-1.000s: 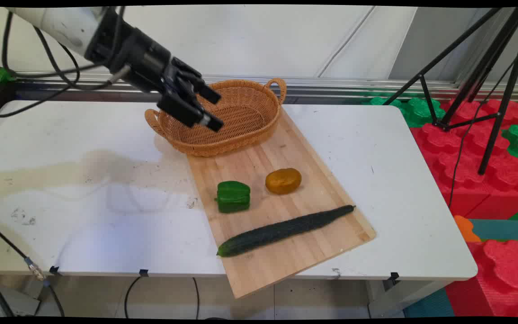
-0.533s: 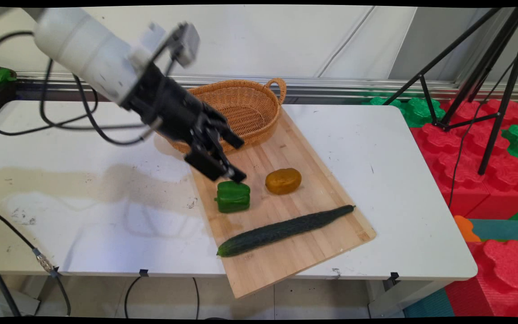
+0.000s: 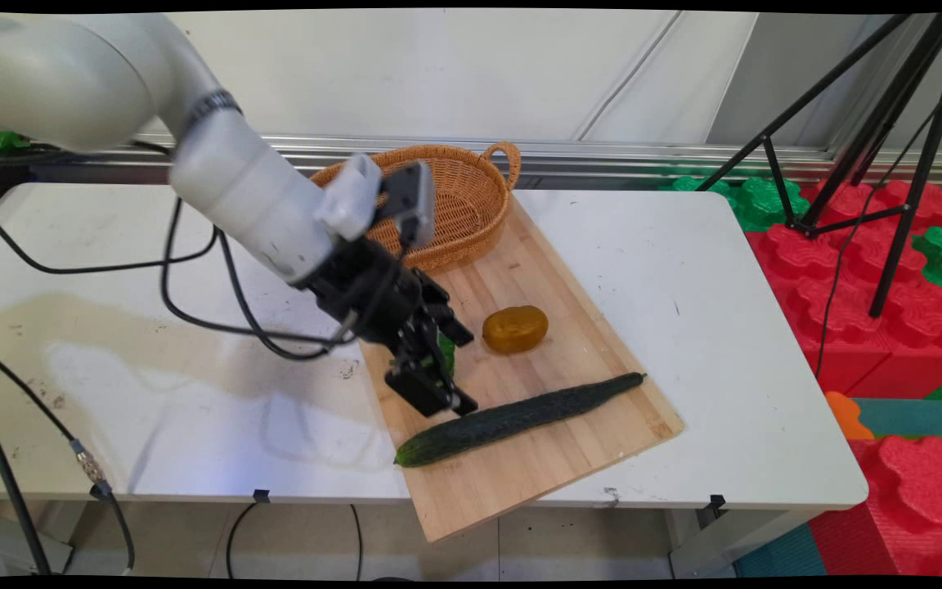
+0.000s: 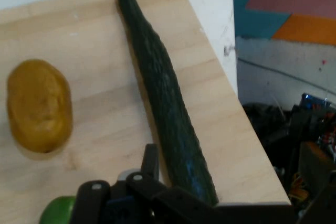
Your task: Pick up the cucumber from the cutting board
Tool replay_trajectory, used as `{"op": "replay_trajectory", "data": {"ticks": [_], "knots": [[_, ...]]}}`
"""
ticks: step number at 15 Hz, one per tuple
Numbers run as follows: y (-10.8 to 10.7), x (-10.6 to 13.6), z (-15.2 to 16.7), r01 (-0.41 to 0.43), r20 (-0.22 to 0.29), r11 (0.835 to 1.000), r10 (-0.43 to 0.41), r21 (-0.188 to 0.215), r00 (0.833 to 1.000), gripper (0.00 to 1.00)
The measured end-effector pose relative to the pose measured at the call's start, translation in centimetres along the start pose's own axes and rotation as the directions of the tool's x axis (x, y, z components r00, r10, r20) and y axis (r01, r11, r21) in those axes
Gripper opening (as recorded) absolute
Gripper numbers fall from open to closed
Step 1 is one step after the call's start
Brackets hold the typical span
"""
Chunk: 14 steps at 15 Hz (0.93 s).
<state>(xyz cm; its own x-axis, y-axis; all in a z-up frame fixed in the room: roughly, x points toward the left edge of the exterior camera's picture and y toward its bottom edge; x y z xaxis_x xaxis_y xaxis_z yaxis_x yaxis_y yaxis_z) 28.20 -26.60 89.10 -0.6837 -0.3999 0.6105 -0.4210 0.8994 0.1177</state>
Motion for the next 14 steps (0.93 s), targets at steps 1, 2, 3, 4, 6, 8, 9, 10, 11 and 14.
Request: {"op": "replay_trajectory", "data": {"ticks": [1, 2, 3, 4, 6, 8, 9, 10, 11, 14], "knots": [[0.1, -0.1, 1.0, -0.007, 0.016, 1.0, 0.007, 0.001, 1.0, 1.0], [0.2, -0.2, 1.9, -0.013, 0.029, 1.0, 0.013, 0.002, 1.0, 1.0], [0.2, -0.3, 2.5, -0.016, 0.038, 1.0, 0.016, 0.002, 0.999, 1.0], [0.3, -0.5, 3.3, -0.02, 0.051, 1.0, 0.02, 0.002, 0.999, 1.0], [0.4, -0.7, 4.6, -0.026, 0.07, 1.0, 0.025, 0.003, 0.997, 1.0], [0.4, -0.9, 6.2, -0.033, 0.094, 0.999, 0.033, 0.006, 0.995, 1.0], [0.4, -1.0, 6.7, -0.036, 0.1, 0.999, 0.035, 0.008, 0.994, 1.0], [0.3, -1.1, 7.2, -0.039, 0.108, 0.999, 0.038, 0.012, 0.993, 1.0], [0.2, -1.2, 7.8, -0.044, 0.117, 0.999, 0.041, 0.017, 0.992, 1.0], [0.1, -1.5, 9.2, -0.054, 0.138, 0.998, 0.05, 0.03, 0.989, 1.0]]}}
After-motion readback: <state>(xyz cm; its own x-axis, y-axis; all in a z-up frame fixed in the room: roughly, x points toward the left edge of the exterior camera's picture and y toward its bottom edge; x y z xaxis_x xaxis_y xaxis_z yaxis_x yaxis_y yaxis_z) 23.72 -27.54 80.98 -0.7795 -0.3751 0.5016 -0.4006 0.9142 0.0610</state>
